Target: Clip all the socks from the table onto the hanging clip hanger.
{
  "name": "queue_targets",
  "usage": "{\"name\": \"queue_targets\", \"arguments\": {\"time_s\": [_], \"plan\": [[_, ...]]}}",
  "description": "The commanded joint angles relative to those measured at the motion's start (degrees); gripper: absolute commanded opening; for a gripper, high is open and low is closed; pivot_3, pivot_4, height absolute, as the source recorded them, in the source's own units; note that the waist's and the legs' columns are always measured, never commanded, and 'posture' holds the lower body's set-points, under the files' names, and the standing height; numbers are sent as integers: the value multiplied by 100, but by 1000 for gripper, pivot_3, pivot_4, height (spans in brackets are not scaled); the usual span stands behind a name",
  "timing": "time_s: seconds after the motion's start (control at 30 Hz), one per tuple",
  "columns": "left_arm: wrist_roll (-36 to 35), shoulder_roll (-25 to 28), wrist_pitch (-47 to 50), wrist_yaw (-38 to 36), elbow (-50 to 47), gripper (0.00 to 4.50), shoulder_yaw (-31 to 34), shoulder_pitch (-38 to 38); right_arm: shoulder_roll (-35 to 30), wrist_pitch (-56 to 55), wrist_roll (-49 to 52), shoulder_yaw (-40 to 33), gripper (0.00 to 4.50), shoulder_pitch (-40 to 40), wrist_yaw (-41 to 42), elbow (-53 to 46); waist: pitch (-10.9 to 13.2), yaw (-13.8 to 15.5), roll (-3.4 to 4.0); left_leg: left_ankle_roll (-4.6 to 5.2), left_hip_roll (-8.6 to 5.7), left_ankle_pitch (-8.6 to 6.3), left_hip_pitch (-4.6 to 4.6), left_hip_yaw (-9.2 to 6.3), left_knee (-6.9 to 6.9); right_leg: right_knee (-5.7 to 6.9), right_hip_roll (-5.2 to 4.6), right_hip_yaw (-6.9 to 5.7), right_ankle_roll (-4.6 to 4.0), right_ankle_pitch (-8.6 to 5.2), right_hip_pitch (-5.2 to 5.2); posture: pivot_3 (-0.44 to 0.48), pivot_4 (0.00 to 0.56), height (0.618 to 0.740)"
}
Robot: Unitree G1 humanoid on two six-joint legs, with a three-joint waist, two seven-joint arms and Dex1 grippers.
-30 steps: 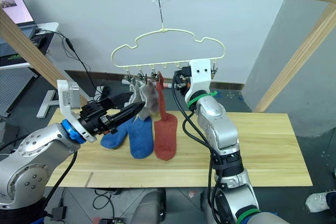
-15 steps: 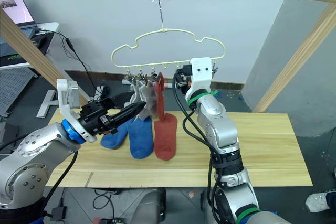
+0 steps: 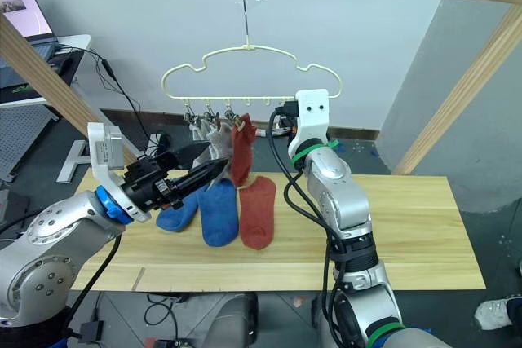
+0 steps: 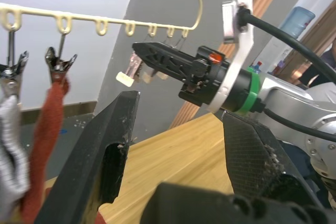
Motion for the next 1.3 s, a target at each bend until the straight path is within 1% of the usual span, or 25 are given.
{"name": "queue_targets", "arguments": {"time_s": [0.03, 0.07, 0.13, 0.17, 0.2, 0.23, 0.3, 0.37, 0.43, 0.53, 0.67, 0.77, 0.87, 0.9, 0.93, 1.03, 1.1, 1.3], "plan": [[379, 9, -146, 22, -240, 2893, -211, 247, -155, 34, 171, -83, 25, -71, 212, -304, -2, -3, 0, 0, 0, 0, 0, 1, 0, 0, 0, 0, 0, 0, 0, 76, 182, 740], [430, -5, -152, 14, -253, 2893, -254, 306, -195, 84, 209, -82, 25, -71, 274, -324, -3, -3, -1, 0, 0, 0, 0, 2, 0, 0, 0, 1, 0, 0, 0, 70, 180, 740], [974, -66, -347, 32, -75, 2893, -642, 478, -389, 379, 364, -67, 25, -101, 563, -340, -6, -5, -1, 0, 0, 0, 0, 2, 0, 0, 0, 1, 0, 0, 0, 58, 178, 740], [1405, -99, -555, 61, 130, 2893, -912, 558, -473, 474, 429, -92, 25, -104, 661, -352, -11, -6, -2, 0, -1, 0, 0, 2, 0, 0, 0, 1, 0, 0, 1, 52, 176, 740], [1699, -153, -746, 36, 303, 3242, -1103, 616, -538, 548, 483, -110, 0, -107, 720, -372, -20, -7, -2, 0, -1, 0, 1, 2, 0, 0, 0, 1, 0, 0, 1, 44, 173, 740], [1869, -198, -879, 5, 412, 3365, -1205, 646, -571, 584, 513, -124, 0, -109, 740, -389, -33, -7, -3, 0, -1, 0, 2, 3, 0, 0, 0, 2, 0, 0, 2, 44, 173, 740], [2384, -422, -1163, 95, 959, 4030, -1588, 552, -680, 692, 595, -147, 0, -137, 829, -407, -42, -7, -4, 0, 0, 0, 3, 4, 0, 1, 0, 1, -1, 1, 1, 28, 179, 740], [2994, -760, -1481, 210, 1817, 4486, -2082, 279, -793, 819, 675, -189, 0, -179, 916, -412, -44, -5, -4, 1, 0, 1, 4, 4, 1, 1, 1, 2, -1, 1, 2, 9, 190, 740], [3585, -983, -1894, 113, 2651, 4486, -2557, -27, -888, 909, 705, -202, 0, -206, 978, -404, -46, 0, -6, 7, -3, 4, 4, 4, 6, 1, 1, 2, 4, 2, 6, 3, 198, 740], [4238, -1412, -2430, 228, 4001, 4486, -2907, -590, -1001, 990, 721, -187, 0, -232, 1008, -398, -48, -13, -9, 10, -6, 6, 4, 8, 11, -2, -1, 5, 9, 6, 9, -21, 209, 740], [4632, -1847, -2848, 345, 5505, 4486, -2904, -1191, -1060, 1068, 730, -208, 0, -285, 979, -400, -48, -39, -9, 11, -3, 6, 3, 5, 12, 1, 2, 3, 9, 6, 8, -60, 234, 740], [4890, -2006, -3275, 366, 6683, 4486, -2852, -1588, -1087, 1120, 713, -233, 0, -276, 927, -433, -47, -63, -8, 11, -3, 5, 2, 5, 11, 2, 2, 3, 9, 6, 7, -80, 245, 740], [4937, -2135, -3494, 213, 7381, 4486, -2768, -1845, -1104, 1168, 709, -254, 0, -244, 881, -489, -47, -89, -8, 12, -3, 5, 2, 6, 11, 2, 1, 3, 10, 6, 7, -90, 250, 740], [4919, -2168, -3510, 137, 7501, 4093, -2741, -1884, -1103, 1187, 714, -262, 0, -239, 868, -506, -47, -93, -8, 12, -4, 5, 3, 5, 10, 2, 0, 2, 10, 6, 9, -90, 250, 740], [4897, -2201, -3497, 21, 7585, 3916, -2733, -1911, -1100, 1210, 721, -276, 0, -231, 847, -528, -47, -94, -8, 12, -4, 5, 3, 2, 10, 2, 0, -1, 10, 6, 12, -90, 250, 740], [4850, -2303, -3549, -175, 7626, 3066, -2640, -1923, -1105, 1239, 730, -298, 0, -238, 811, -539, -47, -104, -8, 12, -5, 5, 8, 2, 12, 0, -1, 0, 11, 5, 21, -97, 253, 740], [4886, -2323, -3552, -265, 7533, 2548, -2633, -1878, -1105, 1229, 735, -310, 0, -265, 809, -510, -47, -105, -8, 12, -5, 5, 12, 2, 13, 0, -2, 0, 11, 5, 26, -99, 252, 740], [4843, -2410, -3540, -459, 7059, 708, -2607, -1591, -1163, 1235, 772, -386, 0, -454, 893, -280, -47, -150, -7, 12, -4, 5, 15, 1, 12, 0, -2, 0, 11, 5, 27, -89, 252, 740]]}}
